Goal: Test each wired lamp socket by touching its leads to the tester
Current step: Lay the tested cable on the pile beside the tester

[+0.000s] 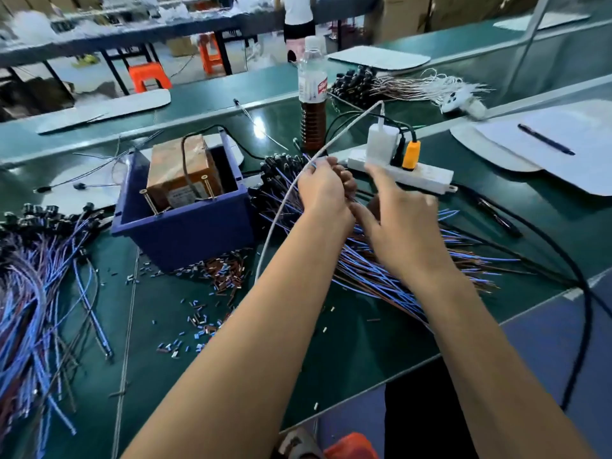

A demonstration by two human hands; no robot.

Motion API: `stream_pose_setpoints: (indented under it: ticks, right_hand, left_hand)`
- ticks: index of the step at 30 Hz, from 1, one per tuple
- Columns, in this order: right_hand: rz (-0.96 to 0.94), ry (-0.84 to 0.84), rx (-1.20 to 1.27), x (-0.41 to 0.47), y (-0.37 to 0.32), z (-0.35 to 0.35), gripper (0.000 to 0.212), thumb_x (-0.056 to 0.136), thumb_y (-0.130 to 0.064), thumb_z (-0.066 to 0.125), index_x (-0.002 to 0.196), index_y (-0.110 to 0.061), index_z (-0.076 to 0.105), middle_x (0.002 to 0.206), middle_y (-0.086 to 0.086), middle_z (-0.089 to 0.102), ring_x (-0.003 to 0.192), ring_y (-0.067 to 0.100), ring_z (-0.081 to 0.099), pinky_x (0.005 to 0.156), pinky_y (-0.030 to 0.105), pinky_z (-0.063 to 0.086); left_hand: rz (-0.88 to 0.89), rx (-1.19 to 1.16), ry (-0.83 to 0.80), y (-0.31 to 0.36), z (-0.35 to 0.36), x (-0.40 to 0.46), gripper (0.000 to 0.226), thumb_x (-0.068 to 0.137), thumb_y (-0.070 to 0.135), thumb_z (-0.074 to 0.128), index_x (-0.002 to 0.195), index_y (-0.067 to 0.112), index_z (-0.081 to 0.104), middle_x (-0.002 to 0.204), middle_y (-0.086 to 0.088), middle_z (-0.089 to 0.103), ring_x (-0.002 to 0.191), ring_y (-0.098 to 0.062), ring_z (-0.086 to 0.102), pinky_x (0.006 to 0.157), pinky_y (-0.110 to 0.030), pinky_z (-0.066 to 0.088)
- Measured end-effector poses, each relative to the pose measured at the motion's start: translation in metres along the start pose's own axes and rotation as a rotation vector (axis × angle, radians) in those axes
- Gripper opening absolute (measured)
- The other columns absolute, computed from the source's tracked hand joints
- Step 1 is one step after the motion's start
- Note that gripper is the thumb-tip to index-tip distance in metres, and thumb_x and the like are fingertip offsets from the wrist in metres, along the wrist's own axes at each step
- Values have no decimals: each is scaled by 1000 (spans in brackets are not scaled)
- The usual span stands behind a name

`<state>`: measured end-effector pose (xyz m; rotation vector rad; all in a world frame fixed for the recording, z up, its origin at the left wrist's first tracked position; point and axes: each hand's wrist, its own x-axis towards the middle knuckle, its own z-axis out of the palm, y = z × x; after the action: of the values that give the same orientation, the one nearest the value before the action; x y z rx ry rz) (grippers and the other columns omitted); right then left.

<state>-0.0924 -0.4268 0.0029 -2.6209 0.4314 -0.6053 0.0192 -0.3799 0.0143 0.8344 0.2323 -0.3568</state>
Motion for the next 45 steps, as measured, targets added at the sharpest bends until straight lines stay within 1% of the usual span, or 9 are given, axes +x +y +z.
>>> stream_pose_setpoints:
  ticks: [8, 12, 16, 24, 28, 32, 38, 41, 45]
  right_hand:
    - [-94, 197, 148, -1, 7, -25, 5, 95, -25, 74, 92, -21, 73, 73, -5, 67, 64, 15, 59, 59, 25, 38]
    - [-62, 188, -8, -8, 8, -11, 11, 92, -27, 77, 84, -20, 77, 74, -3, 71, 69, 24, 64, 63, 28, 41]
    - [1, 10, -64, -13, 12, 14, 10, 92, -28, 78, 94, -19, 83, 88, 8, 68, 93, 33, 60, 83, 40, 52]
    - [-65, 141, 98, -17, -4, 22, 17, 84, -5, 78, 97, -16, 80, 87, 4, 69, 80, 24, 64, 77, 38, 54]
    - [-212, 214, 199, -25, -37, 28, 14, 88, -6, 74, 99, -13, 78, 91, 5, 69, 80, 25, 65, 74, 42, 55]
    - [-468, 131, 294, -46, -95, 46, 19, 93, -8, 72, 111, -14, 74, 95, 1, 64, 79, 23, 62, 70, 39, 52]
    - [-701, -308, 223, -69, -188, 87, 22, 96, -23, 68, 118, -22, 71, 101, 0, 70, 91, 28, 68, 78, 44, 58]
    - [-665, -420, 126, -68, -227, 107, 27, 93, -16, 62, 119, -20, 66, 105, 9, 70, 93, 37, 67, 77, 42, 57]
    - [-517, -508, 112, -60, -258, 125, 15, 82, -5, 57, 94, -13, 62, 93, 13, 65, 84, 42, 63, 66, 39, 51]
  left_hand:
    - [483, 737, 100, 47, -27, 4, 40, 110, 28, 48, 77, 11, 64, 65, -2, 60, 53, -18, 57, 60, -32, 52]
    - [797, 1593, 232, 42, -51, 3, 44, 108, 39, 48, 88, 9, 72, 74, -5, 65, 68, -26, 65, 63, -35, 53]
    - [826, 1941, 297, 28, -67, -1, 50, 108, 48, 44, 91, 10, 71, 70, -4, 54, 74, -30, 70, 56, -31, 41]
    - [821, 1776, 220, 36, -82, -25, 55, 105, 59, 38, 71, 17, 47, 67, 1, 48, 60, -24, 45, 51, -33, 27]
    - [1168, 1502, 131, 58, -113, -60, 47, 106, 43, 49, 68, 16, 39, 53, 4, 42, 50, -30, 46, 47, -36, 30]
    - [1436, 1259, 361, 96, -169, -80, 38, 103, 22, 53, 68, 14, 40, 52, 7, 33, 46, -21, 31, 48, -36, 22]
    - [978, 1691, 906, 164, -267, -67, 25, 97, 35, 58, 95, 10, 62, 92, -15, 65, 93, -38, 60, 69, -41, 39]
    - [554, 1948, 956, 178, -294, -61, 41, 94, 41, 61, 117, 8, 61, 128, -23, 55, 125, -42, 44, 99, -46, 39]
    - [345, 2057, 933, 183, -307, -48, 34, 103, 23, 41, 125, 10, 63, 133, -18, 57, 130, -38, 44, 100, -42, 37]
